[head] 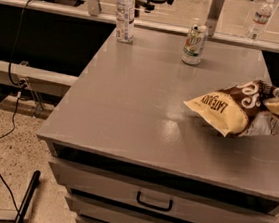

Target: Move brown chip bag near 7up can

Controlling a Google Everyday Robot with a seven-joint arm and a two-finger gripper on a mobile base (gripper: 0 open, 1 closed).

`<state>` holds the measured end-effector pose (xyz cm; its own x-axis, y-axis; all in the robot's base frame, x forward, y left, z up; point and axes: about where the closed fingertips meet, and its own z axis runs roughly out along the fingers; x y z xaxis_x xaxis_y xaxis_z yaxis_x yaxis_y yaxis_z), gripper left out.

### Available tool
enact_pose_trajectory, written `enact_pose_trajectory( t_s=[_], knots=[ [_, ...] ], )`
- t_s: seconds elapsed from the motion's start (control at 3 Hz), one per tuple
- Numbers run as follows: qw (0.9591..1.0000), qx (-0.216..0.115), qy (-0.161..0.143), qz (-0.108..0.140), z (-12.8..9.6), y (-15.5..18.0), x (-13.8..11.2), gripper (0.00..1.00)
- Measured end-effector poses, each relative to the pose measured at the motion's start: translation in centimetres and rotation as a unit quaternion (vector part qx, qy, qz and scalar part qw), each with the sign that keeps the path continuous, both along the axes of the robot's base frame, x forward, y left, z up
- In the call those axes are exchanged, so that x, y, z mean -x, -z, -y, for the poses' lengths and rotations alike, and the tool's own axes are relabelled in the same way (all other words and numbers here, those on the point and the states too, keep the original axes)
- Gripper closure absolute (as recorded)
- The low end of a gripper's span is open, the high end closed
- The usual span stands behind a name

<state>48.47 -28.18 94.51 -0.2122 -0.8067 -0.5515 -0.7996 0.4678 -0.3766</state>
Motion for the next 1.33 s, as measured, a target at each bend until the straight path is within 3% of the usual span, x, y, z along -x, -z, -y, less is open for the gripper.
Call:
enact_pose_trajectory(
  t_s=[0.33,0.67,1.0,1.33],
  knots=[
    [0.9998,0.015,0.002,0.009,0.2,-0.4,-0.5,1.0],
    [0.9973,0.043,0.012,0.058,2.9,-1.9,-2.7,1.0],
    [0.9899,0.059,0.005,0.128,5.4,-4.1,-6.0,1.0],
    [0.9814,0.054,-0.017,0.183,6.2,-5.1,-8.7,1.0]
  ],
)
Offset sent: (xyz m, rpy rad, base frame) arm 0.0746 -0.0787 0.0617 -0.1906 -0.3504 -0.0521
